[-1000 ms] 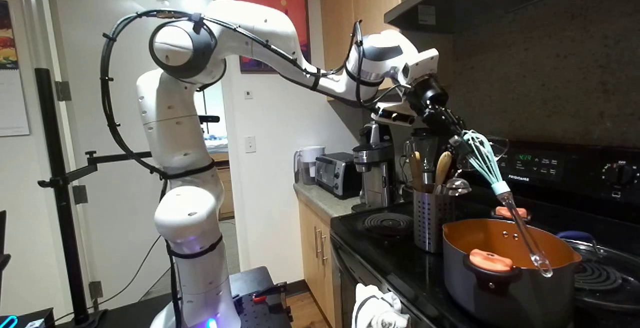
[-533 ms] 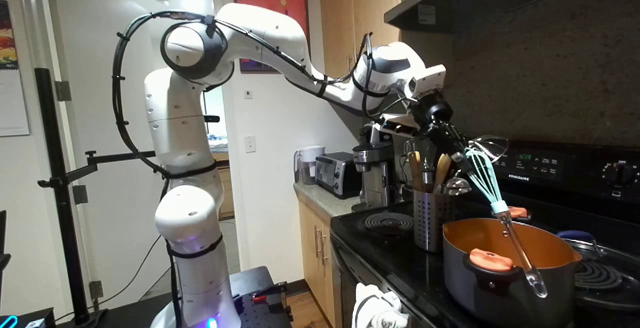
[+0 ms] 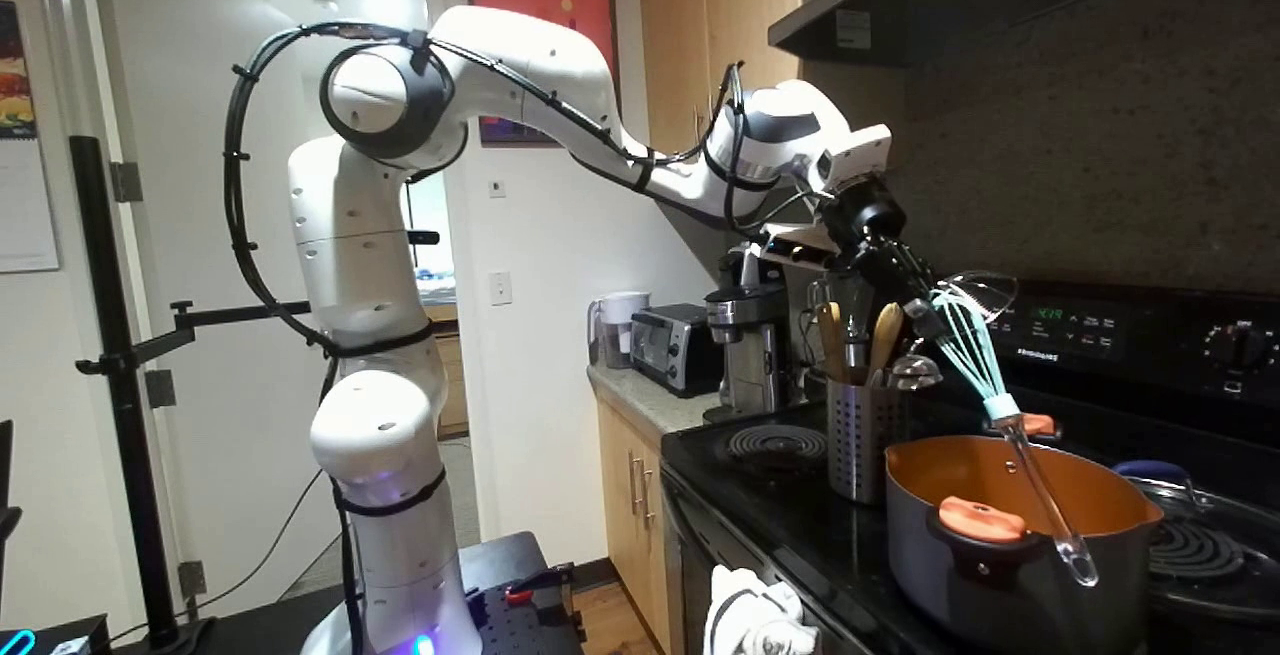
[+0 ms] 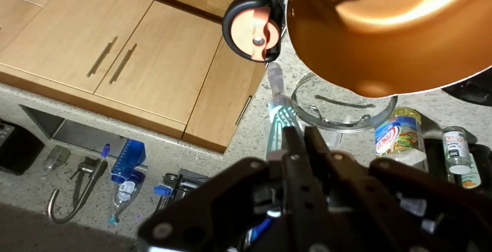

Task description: Put the whisk inside the pot

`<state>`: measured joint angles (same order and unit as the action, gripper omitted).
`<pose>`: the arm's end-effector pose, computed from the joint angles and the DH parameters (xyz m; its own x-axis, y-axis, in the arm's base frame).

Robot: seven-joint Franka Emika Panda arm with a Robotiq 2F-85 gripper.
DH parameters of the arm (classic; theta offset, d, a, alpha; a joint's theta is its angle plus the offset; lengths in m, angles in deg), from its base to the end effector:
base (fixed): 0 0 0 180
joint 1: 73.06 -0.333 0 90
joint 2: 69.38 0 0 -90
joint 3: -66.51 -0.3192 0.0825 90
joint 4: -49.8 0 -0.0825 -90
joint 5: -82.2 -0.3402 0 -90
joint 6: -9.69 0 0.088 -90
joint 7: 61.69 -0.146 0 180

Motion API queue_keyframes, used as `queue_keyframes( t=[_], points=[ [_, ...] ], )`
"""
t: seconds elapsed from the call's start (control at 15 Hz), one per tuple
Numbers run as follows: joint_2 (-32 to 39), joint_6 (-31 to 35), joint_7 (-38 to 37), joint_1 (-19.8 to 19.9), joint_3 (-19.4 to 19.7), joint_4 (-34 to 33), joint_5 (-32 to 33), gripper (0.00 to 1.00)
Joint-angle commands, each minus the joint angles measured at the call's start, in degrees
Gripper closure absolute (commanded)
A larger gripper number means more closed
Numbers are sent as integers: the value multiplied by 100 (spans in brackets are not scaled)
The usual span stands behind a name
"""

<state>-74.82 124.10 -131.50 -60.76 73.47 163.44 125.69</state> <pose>0.4613 -0.2336 0.5191 0.3091 -0.7324 0.6067 -0.9506 -0.2190 0.2199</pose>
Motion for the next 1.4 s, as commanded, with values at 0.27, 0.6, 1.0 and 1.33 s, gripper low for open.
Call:
queue_keyframes(
  t=[0.27,0.6,1.0,1.33],
  points=[
    [-479,250,35,-97,33,-76,-448,98],
    [-480,565,160,-198,-35,-181,-928,98],
    [-89,617,818,-249,71,-263,-2300,98],
    [176,283,1923,-183,322,-478,-4436,98]
  ],
)
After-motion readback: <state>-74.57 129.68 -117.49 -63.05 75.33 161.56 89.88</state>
